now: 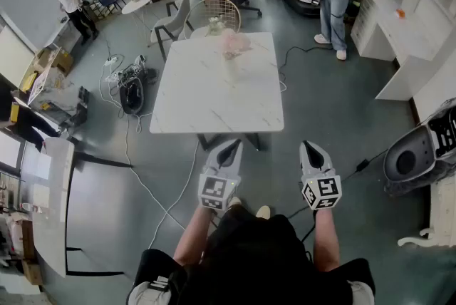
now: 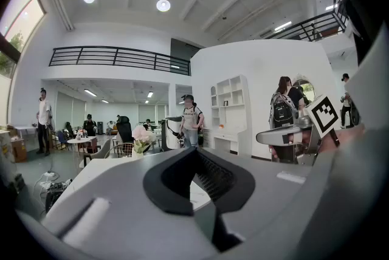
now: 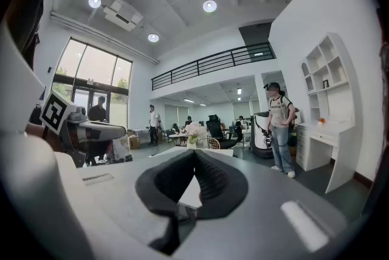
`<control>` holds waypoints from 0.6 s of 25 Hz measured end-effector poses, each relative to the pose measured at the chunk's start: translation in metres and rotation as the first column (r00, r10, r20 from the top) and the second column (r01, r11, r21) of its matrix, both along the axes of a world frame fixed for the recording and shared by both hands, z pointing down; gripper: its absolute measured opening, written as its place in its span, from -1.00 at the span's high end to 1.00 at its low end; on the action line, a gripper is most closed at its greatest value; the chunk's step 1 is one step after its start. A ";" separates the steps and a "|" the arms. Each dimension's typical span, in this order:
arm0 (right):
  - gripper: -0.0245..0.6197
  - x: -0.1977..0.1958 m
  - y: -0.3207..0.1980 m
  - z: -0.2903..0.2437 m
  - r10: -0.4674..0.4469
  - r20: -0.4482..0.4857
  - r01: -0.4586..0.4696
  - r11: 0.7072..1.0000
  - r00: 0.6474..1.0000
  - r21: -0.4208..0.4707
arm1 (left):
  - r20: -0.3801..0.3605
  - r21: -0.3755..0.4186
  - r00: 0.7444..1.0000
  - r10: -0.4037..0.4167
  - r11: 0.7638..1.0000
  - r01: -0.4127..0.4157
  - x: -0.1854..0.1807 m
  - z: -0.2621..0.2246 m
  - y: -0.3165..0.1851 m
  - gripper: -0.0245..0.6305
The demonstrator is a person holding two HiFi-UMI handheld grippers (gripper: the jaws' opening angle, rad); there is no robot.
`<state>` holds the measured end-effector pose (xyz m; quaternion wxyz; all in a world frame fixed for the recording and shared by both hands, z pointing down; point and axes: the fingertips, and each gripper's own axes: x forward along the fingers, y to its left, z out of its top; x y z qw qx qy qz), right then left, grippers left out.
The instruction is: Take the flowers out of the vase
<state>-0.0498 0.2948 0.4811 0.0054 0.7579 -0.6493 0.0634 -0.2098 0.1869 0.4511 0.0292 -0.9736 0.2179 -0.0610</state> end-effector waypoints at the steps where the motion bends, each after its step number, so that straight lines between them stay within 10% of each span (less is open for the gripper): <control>1: 0.91 0.002 0.001 0.001 0.000 0.000 0.000 1.000 1.000 -0.001 | 0.002 -0.004 1.000 -0.001 1.000 0.001 0.001 0.002 0.000 0.90; 15: 0.91 0.019 0.001 0.000 0.004 0.023 -0.004 1.000 1.000 0.012 | 0.012 -0.016 1.000 0.019 1.000 -0.019 0.020 0.009 0.001 0.90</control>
